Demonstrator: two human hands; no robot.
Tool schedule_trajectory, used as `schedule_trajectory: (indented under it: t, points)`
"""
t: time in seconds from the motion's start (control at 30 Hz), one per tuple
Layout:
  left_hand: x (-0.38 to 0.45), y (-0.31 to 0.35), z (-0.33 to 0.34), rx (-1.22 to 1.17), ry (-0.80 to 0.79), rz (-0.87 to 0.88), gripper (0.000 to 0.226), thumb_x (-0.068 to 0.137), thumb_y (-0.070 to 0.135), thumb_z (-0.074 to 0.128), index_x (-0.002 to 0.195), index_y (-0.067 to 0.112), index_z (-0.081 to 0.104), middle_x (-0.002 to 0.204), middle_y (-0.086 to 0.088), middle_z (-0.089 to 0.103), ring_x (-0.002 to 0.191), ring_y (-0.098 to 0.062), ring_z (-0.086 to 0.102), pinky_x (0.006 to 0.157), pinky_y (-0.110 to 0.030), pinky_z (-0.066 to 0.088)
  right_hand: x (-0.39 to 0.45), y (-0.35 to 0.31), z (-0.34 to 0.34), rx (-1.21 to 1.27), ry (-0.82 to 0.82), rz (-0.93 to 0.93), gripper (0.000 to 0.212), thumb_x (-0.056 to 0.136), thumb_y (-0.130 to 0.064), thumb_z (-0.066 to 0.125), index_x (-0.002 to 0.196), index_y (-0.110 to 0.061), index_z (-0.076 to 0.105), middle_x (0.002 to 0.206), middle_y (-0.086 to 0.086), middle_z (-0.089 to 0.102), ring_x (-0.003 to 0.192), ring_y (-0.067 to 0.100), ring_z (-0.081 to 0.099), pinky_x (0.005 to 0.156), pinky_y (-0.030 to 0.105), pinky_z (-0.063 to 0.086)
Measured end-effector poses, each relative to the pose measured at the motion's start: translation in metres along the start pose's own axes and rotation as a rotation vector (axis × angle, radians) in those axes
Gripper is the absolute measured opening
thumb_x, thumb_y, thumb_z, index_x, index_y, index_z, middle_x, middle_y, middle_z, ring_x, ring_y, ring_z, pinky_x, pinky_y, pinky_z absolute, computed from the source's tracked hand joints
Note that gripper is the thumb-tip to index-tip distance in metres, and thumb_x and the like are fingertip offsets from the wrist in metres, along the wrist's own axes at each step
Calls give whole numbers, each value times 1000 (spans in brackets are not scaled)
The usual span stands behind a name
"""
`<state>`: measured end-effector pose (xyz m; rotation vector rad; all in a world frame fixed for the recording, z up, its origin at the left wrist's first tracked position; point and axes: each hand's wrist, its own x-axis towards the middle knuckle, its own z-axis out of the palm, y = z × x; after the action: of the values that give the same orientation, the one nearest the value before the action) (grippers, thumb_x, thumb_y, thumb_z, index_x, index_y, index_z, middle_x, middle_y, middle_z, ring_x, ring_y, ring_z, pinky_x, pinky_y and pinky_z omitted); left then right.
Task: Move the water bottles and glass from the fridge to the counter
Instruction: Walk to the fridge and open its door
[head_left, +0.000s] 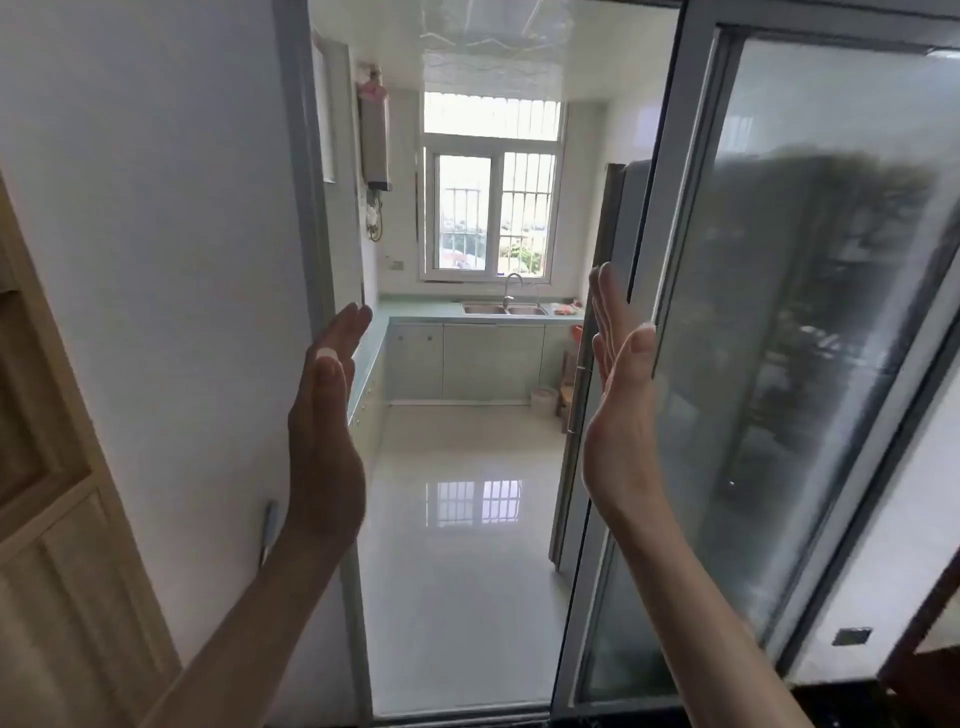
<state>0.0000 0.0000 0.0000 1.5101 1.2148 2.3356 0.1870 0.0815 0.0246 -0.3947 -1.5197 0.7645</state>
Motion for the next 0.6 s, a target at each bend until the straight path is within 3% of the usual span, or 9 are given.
schedule_trajectory:
  t: [0.13, 0.27, 0.4, 0.5, 0.6]
  points:
    - [44, -46, 30, 18, -25, -25, 51, 103, 56, 24, 144, 43, 51, 163, 5, 53, 155, -5, 42, 131, -35, 26, 47, 51, 1, -35, -21, 33, 75, 106, -69, 13, 170, -34, 29, 178, -18, 29, 167, 1, 18, 138, 51, 11]
    - [98, -105, 65, 39, -12, -10, 49, 105, 56, 26, 145, 43, 52, 162, 5, 53, 156, -10, 41, 132, -44, 25, 110, 113, 1, -38, -38, 11, 89, 95, -90, 14, 167, -40, 29, 177, -19, 31, 166, 1, 20, 138, 52, 12]
    - [145, -154, 97, 70, 10, 10, 55, 105, 54, 24, 149, 36, 50, 162, 7, 53, 154, -5, 42, 129, -29, 29, 170, 169, 6, -28, -62, -3, 94, 93, -92, 13, 167, -38, 30, 178, -17, 31, 166, 1, 21, 138, 51, 11]
    - [181, -193, 111, 95, 9, 11, 62, 108, 50, 22, 158, 21, 46, 162, 8, 52, 154, -4, 42, 128, -26, 29, 208, 207, 12, -16, -64, -9, 93, 93, -92, 13, 166, -37, 31, 177, -15, 32, 166, 3, 22, 138, 52, 12]
    - [215, -232, 121, 91, 23, 38, 67, 106, 53, 22, 159, 19, 44, 162, 9, 53, 154, -3, 42, 126, -25, 28, 241, 243, 20, 7, -57, -24, 93, 93, -92, 14, 166, -37, 31, 176, -16, 34, 166, 2, 23, 139, 51, 12]
